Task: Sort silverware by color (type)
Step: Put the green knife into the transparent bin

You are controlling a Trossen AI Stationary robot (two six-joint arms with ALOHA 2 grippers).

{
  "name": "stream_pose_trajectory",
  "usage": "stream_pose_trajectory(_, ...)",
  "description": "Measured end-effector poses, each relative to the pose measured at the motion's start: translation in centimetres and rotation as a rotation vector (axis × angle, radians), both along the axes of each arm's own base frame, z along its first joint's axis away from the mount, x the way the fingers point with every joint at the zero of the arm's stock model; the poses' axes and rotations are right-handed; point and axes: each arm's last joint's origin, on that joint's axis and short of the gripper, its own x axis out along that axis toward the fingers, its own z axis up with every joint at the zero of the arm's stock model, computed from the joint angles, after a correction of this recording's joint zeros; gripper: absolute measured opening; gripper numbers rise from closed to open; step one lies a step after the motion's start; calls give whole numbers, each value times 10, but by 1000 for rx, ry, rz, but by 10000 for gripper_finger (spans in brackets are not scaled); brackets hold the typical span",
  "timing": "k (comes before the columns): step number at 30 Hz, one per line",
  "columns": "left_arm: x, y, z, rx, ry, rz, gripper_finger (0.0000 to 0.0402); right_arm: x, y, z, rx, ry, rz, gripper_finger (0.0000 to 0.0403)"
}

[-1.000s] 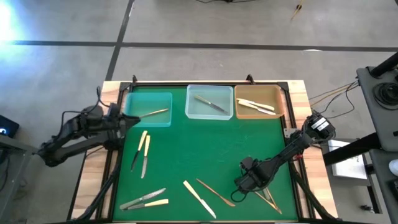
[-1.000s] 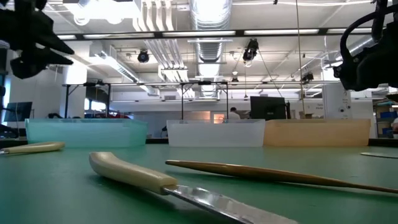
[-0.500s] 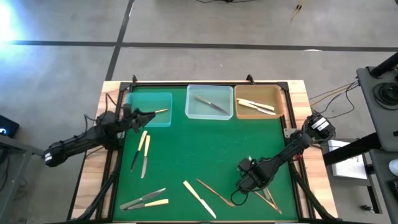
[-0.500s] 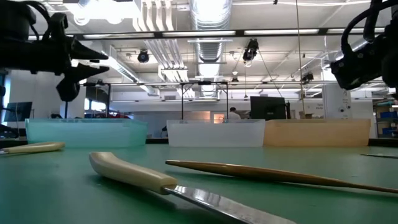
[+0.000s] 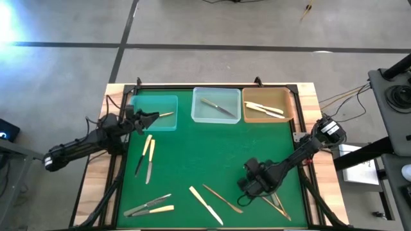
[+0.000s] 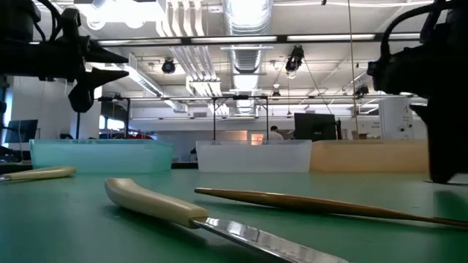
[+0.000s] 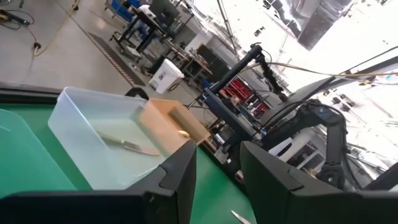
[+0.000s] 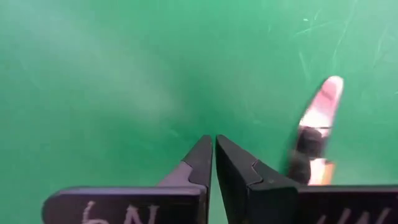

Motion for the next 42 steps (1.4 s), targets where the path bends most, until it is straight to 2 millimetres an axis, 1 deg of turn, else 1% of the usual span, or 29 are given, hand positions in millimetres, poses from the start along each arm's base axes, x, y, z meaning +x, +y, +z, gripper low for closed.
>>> stream_pose_trajectory(4, 0, 0, 0, 1, -1, 0, 109, 1, 0, 0, 27, -87, -252, 13)
stream_pose_trajectory(6, 0, 0, 0, 0, 0, 0, 109, 1, 0, 0, 45, -103, -330, 13)
stream_pose_trajectory(8, 0, 0, 0, 0, 0, 0, 109, 1, 0, 0, 70, -83, -345, 13)
stream_pose_trajectory(11, 0, 0, 0, 0, 0, 1, 109, -4, 2, -1, 142, 38, -315, 13)
stream_pose_trajectory(17, 0, 0, 0, 1, 0, 0, 109, -8, 7, 6, 223, 84, -320, 19)
stream_pose_trajectory(20, 0, 0, 0, 0, 2, 1, 109, -11, 6, 13, 231, 80, -311, 50)
stream_pose_trajectory(25, 0, 0, 0, -1, 4, 1, 109, -13, 4, 17, 228, 90, -268, 148)
stream_pose_trajectory(27, 0, 0, 0, 0, 3, 1, 109, -15, 4, 16, 250, 143, -277, 184)
stream_pose_trajectory(29, 0, 0, 0, -1, 3, 1, 109, -17, 5, 15, 284, 191, -314, 209)
stream_pose_trajectory(31, 0, 0, 0, -1, 3, 1, 109, -18, 7, 14, 314, 222, -345, 222)
stream_pose_trajectory(33, 0, 0, 0, -1, 5, 1, 109, -20, 9, 14, 323, 232, -355, 227)
stream_pose_trajectory(38, 0, 0, 0, -1, 5, 1, 109, -26, 19, 14, 355, 254, -381, 225)
stream_pose_trajectory(42, 0, 0, 0, -2, 6, 1, 109, -33, 27, 14, 349, 253, -404, 224)
